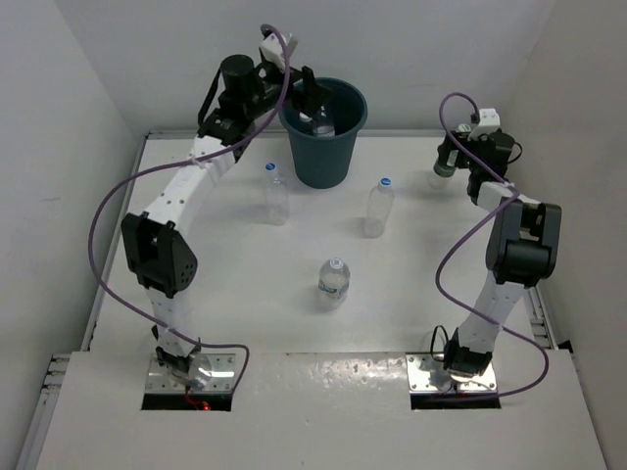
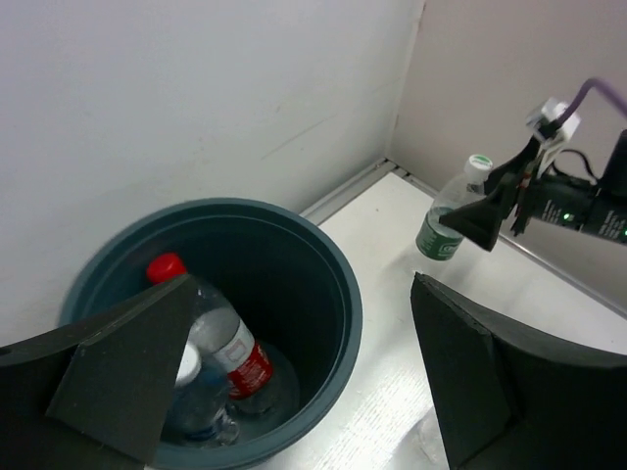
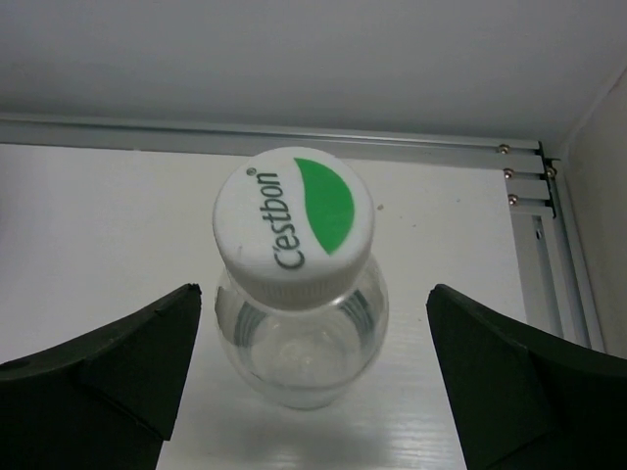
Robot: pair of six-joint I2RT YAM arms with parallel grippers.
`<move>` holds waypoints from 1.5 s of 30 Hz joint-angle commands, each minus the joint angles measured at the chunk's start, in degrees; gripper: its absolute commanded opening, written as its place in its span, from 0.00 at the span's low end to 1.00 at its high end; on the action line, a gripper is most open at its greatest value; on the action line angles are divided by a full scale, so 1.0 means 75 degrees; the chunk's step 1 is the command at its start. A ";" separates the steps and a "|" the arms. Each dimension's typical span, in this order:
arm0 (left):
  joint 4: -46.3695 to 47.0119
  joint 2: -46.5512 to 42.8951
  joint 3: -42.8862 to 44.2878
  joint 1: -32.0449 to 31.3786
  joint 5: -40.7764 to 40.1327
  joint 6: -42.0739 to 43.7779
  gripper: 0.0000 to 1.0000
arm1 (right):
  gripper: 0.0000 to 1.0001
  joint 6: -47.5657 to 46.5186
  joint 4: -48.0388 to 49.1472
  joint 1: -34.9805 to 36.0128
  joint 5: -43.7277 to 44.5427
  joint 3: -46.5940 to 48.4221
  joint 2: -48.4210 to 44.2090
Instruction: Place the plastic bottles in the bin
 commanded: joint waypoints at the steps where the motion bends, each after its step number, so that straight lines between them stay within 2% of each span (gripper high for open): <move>1: -0.0138 -0.0845 0.0049 0.0139 -0.0026 0.0330 0.97 | 0.94 -0.0206 0.0719 0.0082 -0.0161 0.0434 0.0272; 3: -0.0303 -0.1033 -0.0044 0.0209 -0.0118 0.0435 0.97 | 0.82 -0.0195 0.0860 0.0094 -0.0103 0.0446 0.0401; 4: -0.0372 -0.1150 -0.0137 0.0302 -0.0189 0.0436 0.97 | 0.69 -0.0183 0.0988 0.0083 -0.0010 0.0434 0.0402; 7: -0.0466 -0.1701 -0.0582 0.0606 -0.0564 0.0436 0.97 | 0.50 -0.0113 0.1082 0.0036 0.0015 0.0458 0.0286; 8: -0.0699 -0.1934 -0.0792 0.0828 -0.0797 0.0320 0.97 | 0.41 0.0061 0.1117 -0.0011 -0.0009 0.0469 0.0030; 12: -0.1018 -0.2486 -0.1636 0.1485 -0.0730 0.0026 0.97 | 0.23 0.0671 0.1153 -0.0058 -0.0395 0.0504 -0.0556; 14: -0.1088 -0.2885 -0.2328 0.2164 -0.0391 -0.0253 0.97 | 0.18 0.1114 0.1118 -0.0046 -0.0733 0.0645 -0.1130; 19: -0.1825 -0.3236 -0.3439 0.3559 0.1249 -0.0349 0.97 | 0.12 0.1960 0.1270 0.0492 -0.1017 0.1242 -0.2149; 23: -0.1650 -0.4009 -0.4788 0.4111 0.1592 0.0316 0.97 | 0.10 0.2219 0.1411 0.1183 -0.0994 0.2095 -0.2305; 27: -0.1275 -0.4736 -0.5914 0.4112 0.1930 0.0763 0.97 | 0.08 0.2243 0.1165 0.2118 -0.1040 0.3046 -0.1791; 29: -0.1275 -0.4993 -0.6300 0.3855 0.2084 0.1090 0.97 | 0.08 0.2079 0.1001 0.2564 -0.1029 0.3641 -0.1312; 36: -0.1591 -0.5498 -0.7039 0.3514 0.2260 0.1666 0.97 | 0.08 0.1973 0.0720 0.3410 -0.0361 0.4874 -0.0022; 41: -0.1674 -0.5663 -0.7345 0.2917 0.1757 0.2030 0.97 | 0.10 0.1331 0.0427 0.3750 -0.0255 0.5017 0.0531; 45: -0.1007 -0.5477 -0.7755 0.2343 0.1335 0.2100 0.99 | 0.10 0.1071 0.0006 0.3868 -0.0255 0.4701 0.0532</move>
